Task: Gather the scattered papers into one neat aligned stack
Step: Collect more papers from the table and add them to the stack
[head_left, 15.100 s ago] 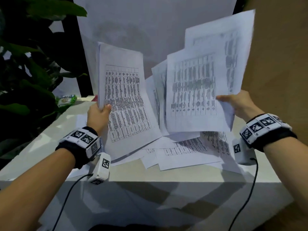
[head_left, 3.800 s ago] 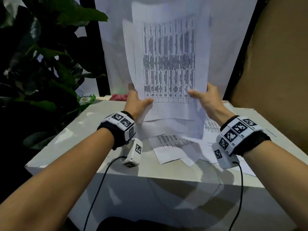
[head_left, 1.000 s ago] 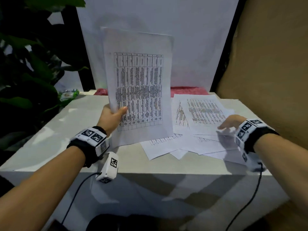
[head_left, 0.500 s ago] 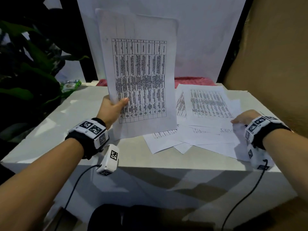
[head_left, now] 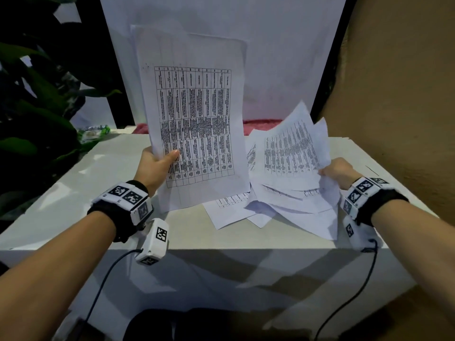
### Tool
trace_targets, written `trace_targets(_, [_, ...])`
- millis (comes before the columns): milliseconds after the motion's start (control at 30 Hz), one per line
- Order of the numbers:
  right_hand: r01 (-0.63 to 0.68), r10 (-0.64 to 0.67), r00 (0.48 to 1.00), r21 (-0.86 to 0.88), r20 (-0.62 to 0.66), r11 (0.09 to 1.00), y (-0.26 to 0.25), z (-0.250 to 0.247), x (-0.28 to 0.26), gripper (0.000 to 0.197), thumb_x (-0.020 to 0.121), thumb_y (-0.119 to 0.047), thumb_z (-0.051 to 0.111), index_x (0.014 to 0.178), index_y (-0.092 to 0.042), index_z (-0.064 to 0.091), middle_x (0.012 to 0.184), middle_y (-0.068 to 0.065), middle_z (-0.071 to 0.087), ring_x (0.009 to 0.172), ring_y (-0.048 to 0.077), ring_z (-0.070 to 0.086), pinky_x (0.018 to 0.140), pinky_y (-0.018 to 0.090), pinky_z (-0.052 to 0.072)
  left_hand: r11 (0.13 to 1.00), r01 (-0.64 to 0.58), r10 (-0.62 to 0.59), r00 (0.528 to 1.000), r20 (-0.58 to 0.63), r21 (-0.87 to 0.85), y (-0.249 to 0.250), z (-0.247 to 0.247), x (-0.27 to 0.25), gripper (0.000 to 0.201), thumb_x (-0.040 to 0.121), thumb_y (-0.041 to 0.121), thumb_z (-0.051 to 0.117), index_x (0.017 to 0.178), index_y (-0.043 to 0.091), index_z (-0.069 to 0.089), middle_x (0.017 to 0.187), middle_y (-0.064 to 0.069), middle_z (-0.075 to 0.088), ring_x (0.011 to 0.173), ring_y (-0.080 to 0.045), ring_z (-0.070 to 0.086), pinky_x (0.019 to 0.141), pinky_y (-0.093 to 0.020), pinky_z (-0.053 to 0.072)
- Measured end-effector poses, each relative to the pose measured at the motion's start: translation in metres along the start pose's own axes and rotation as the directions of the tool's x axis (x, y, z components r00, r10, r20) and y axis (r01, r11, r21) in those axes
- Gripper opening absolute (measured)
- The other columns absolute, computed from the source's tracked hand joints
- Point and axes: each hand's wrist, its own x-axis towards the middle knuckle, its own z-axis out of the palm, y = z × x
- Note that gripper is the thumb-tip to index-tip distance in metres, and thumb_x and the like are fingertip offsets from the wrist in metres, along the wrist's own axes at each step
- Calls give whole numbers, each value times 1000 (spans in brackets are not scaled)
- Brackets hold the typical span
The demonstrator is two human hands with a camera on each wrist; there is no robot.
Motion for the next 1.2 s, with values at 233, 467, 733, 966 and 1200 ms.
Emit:
trace_targets(233, [175,-150,971,125,-187,977,-16,-34,-14,21,89,-6,53,105,4,62,91,17,55,80,26,50,57,29,38,997,69,-71,993,-89,-21,0,-3,-2,43,90,14,58,127,-5,45,122,-18,60,105,-26,61,85,-34,54])
trace_targets(467, [233,-122,908,241,-401,942,-34,-70,-28,29,93,-6,48,116,5,61,116,22,63,91,25,58,69,24,42,999,52,-52,995,-83,1,8,3,-10,32,92,8,54,120,-6,51,102,-10,63,96,-25,61,87,-38,52])
trace_targets(733, [121,73,918,450,-391,885,-31,-121,-27,33,90,-2,49,121,9,55,108,7,54,103,20,53,94,29,42,998,68,-69,991,-113,-9,5,1,-9,39,92,11,56,124,-3,41,93,0,54,84,-12,54,76,-24,46])
trace_targets(966, [105,53,951,481,-305,870,-26,-149,-50,39,92,-8,53,128,8,49,109,8,54,61,13,41,23,5,29,998,67,-67,993,-94,4,5,-1,-7,29,92,10,54,118,1,44,92,-2,55,88,-18,55,68,-19,46])
trace_targets(1200, [346,-96,925,711,-367,612,-60,-142,-62,38,93,-11,53,129,-1,51,125,5,57,102,15,55,88,23,42,992,92,-99,992,-81,-80,6,2,-9,23,91,7,55,108,8,40,85,4,52,75,-5,52,74,-24,47])
